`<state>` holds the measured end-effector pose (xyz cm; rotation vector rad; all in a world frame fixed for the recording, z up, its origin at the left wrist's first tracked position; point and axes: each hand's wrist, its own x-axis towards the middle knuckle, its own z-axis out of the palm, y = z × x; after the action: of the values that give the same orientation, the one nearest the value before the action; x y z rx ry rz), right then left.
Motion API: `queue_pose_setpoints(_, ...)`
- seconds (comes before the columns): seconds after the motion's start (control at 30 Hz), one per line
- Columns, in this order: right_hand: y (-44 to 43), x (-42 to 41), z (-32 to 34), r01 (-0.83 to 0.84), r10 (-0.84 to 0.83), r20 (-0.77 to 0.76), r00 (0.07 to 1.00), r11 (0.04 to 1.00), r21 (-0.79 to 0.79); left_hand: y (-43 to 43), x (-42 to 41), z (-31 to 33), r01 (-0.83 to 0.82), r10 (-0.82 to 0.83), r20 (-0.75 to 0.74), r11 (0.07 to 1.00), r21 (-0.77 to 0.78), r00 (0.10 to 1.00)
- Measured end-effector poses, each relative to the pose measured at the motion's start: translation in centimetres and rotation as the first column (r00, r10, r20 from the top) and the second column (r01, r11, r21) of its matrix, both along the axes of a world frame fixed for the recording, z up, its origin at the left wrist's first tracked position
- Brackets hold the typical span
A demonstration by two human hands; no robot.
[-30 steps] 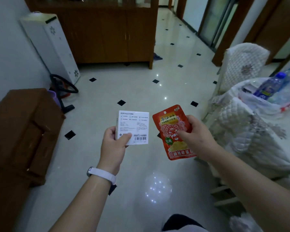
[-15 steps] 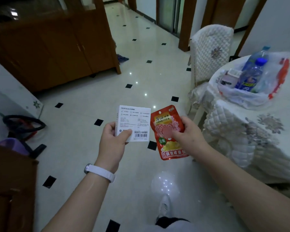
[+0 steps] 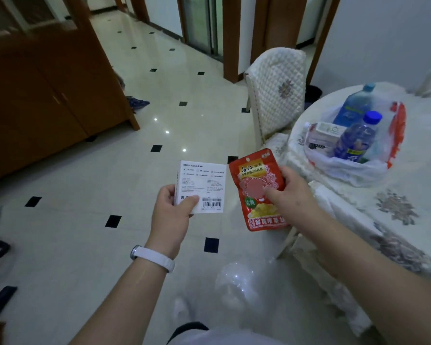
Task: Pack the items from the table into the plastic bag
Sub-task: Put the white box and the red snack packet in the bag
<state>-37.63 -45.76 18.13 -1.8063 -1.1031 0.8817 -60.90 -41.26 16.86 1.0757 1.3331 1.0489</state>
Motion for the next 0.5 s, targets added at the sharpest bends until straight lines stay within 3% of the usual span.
queue_pose_setpoints(0.5,19.9,-1.9,1.9,0.396,-0.390,0.094,0.916,0.916,-0.060,28.5,2.5,-0.5,0.410,-0.409,0.076,0.912,0.002,0.910)
